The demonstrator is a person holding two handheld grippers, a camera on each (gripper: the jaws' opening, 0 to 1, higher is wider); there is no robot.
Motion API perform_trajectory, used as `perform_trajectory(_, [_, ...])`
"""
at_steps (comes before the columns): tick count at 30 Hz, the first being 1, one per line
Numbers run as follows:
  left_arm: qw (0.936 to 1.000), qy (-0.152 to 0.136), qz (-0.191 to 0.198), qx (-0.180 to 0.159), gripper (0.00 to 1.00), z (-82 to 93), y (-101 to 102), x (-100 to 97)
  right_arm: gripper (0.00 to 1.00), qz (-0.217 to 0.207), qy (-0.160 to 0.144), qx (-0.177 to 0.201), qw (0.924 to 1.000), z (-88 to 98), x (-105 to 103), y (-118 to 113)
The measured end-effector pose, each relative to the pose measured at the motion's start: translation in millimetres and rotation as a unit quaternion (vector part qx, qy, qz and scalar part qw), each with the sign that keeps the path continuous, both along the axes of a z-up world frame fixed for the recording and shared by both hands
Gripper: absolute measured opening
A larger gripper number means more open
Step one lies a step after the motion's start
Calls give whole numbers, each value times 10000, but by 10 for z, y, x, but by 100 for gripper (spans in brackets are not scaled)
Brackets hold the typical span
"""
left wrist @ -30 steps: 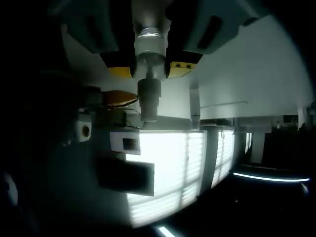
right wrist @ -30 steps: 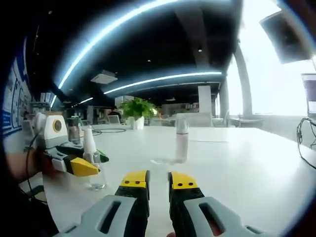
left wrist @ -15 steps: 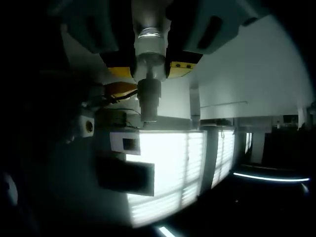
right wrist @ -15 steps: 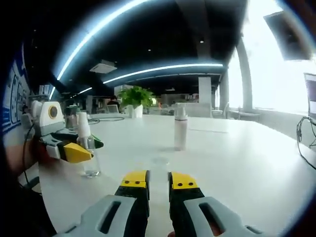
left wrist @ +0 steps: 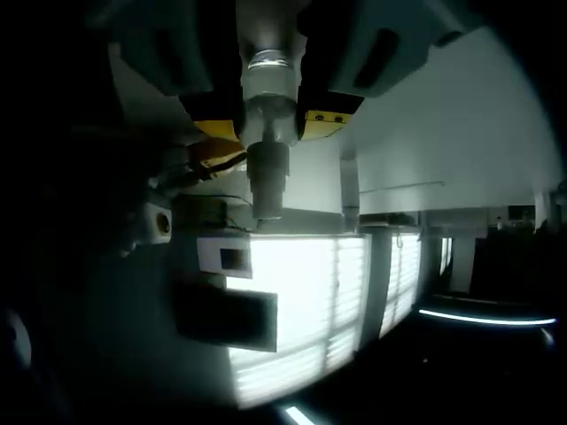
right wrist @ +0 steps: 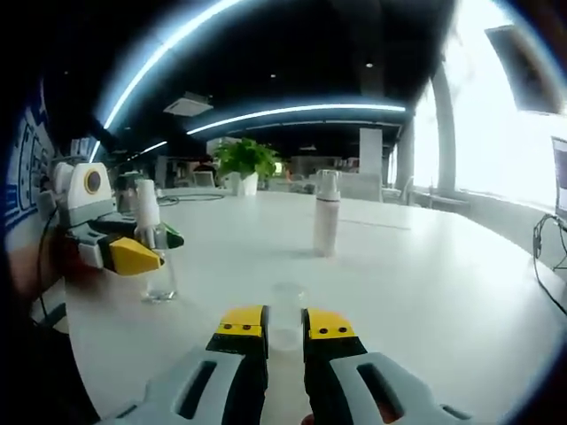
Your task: Clamp pump bottle remove cover press pump head put on cover
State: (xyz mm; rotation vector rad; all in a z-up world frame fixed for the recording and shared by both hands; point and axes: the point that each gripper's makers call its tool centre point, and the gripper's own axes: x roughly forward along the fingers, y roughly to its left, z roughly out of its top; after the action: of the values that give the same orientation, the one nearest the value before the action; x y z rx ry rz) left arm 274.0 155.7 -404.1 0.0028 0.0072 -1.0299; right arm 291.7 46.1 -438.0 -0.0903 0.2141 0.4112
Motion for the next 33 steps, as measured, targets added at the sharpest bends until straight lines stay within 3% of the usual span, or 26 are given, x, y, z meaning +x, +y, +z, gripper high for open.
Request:
perform_trajectory(15, [10000, -5, 0, 12, 15, -5, 3, 1, 11, 52, 26, -49, 10000, -17, -22, 21])
perform_trajectory(19, [10000, -8, 0, 15, 15, -7, 6, 4, 23, 173, 26, -201, 9996, -50, -43, 64])
perform_trajectory(33, [10000, -9, 4, 19, 15, -14, 14, 13, 22, 214, -7, -103, 9997, -46, -32, 76])
